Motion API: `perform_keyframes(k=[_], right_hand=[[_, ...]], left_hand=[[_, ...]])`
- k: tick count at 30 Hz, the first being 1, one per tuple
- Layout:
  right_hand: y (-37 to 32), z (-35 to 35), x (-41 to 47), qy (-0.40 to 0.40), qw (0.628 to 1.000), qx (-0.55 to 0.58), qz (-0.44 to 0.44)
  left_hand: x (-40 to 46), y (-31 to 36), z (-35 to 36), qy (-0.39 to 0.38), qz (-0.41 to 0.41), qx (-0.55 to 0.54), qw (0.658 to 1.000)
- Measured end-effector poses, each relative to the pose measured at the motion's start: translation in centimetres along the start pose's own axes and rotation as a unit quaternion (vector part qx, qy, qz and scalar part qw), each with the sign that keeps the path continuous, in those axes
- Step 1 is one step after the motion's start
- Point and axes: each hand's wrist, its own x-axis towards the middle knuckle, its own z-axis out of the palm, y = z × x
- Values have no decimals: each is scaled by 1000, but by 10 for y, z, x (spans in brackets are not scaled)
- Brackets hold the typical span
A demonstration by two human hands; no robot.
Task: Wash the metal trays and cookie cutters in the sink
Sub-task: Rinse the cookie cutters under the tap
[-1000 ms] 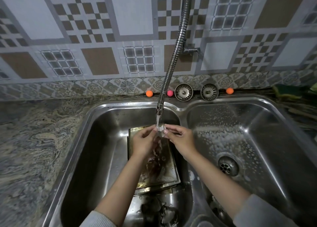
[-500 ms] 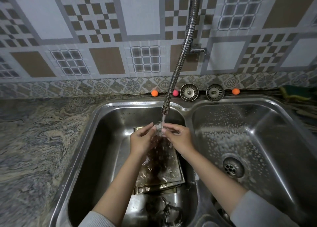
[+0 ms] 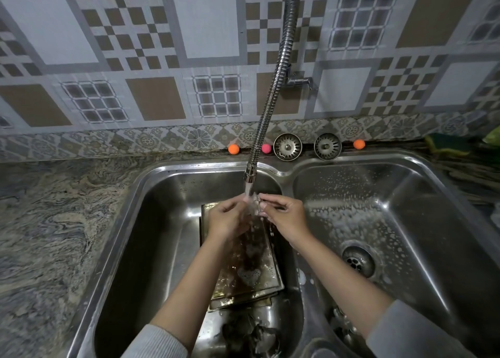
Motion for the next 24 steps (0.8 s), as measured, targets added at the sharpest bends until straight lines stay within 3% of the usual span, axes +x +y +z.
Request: perform_keyframes(k=[24], right_hand=[[-5, 14, 3, -1, 1000, -11, 11]], left_hand=[[-1, 12, -13, -4, 1, -5, 1000]])
